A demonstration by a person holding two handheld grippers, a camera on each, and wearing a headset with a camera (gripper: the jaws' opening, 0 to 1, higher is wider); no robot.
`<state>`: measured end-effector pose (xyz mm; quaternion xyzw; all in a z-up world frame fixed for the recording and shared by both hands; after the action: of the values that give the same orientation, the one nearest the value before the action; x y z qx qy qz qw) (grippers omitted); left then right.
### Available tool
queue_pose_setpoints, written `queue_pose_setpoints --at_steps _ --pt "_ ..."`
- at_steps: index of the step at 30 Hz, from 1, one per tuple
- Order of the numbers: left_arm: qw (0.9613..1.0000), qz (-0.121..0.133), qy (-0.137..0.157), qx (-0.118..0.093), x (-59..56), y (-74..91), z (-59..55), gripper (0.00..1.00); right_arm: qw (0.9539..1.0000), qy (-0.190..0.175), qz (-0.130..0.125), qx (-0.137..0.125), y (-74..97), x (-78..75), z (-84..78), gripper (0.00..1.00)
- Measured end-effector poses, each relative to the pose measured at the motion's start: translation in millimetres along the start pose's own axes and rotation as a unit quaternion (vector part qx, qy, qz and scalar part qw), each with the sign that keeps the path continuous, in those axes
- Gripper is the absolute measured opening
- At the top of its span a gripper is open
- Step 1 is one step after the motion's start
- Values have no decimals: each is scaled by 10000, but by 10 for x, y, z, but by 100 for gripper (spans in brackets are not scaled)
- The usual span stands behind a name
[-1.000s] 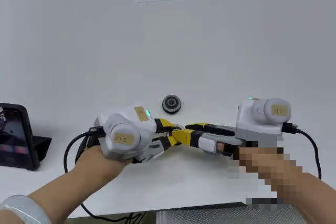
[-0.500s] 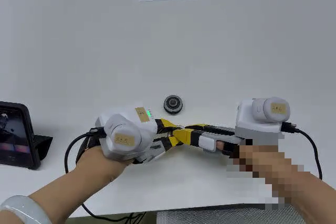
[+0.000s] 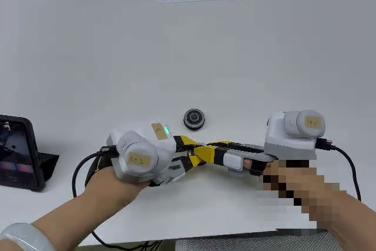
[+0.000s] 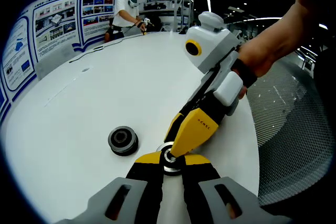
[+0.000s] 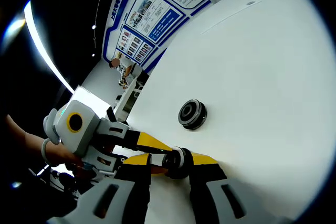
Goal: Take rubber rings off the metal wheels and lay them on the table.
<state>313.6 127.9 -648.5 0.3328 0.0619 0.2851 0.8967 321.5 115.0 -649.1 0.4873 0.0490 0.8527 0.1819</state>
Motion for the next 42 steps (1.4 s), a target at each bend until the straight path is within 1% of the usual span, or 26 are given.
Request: queue_pose_setpoints --at_steps 7,13,15,17,20,25,27,28,31,36,40,42 --pt "10000 -4 -1 -10 1 -2 5 13 10000 -80 12 -13 10 2 1 30" --pt "10000 3 4 -8 3 -4 3 13 9999 -170 16 22 55 1 -45 31" --pt "10000 4 14 -10 3 -4 4 13 9996 -287 70 11 70 22 -70 31" --pt "10000 6 15 -12 4 -6 2 13 9996 -266 68 -4 78 21 -79 31" --pt "10000 7 25 -18 4 -3 6 13 9993 -355 107 -47 82 38 -86 32" --pt "10000 -3 25 -22 -2 -1 1 13 9991 -404 146 -27 88 66 -99 33" --pt "10000 -4 29 -27 -4 1 -1 13 9986 -471 219 43 92 91 -129 33" --pt "10000 -6 28 -29 -4 1 -1 13 9988 -429 216 29 90 78 -121 33" --pt "10000 -9 24 -33 -5 3 0 13 9984 -500 251 31 104 95 -136 33" --pt "10000 -8 28 -36 -5 4 2 13 9985 -496 231 13 130 89 -130 31" --pt "10000 -6 30 -39 -2 4 -1 13 9986 -486 209 -23 143 87 -112 26" --pt "10000 -6 35 -44 -3 4 -2 13 9986 -487 198 -12 141 73 -110 25"
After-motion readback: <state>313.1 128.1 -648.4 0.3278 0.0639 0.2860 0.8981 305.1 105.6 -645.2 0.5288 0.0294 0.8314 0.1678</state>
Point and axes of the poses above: the centre of the closed fingertips' face, and the gripper's own axes: y roughly backward along the fingers, x roughly to its left, z roughly out of its top, the point moved 1 cm from there along y, roughly backward along the fingers, and after that the axes turned 11 degrees about z, right-handed, at the moved point
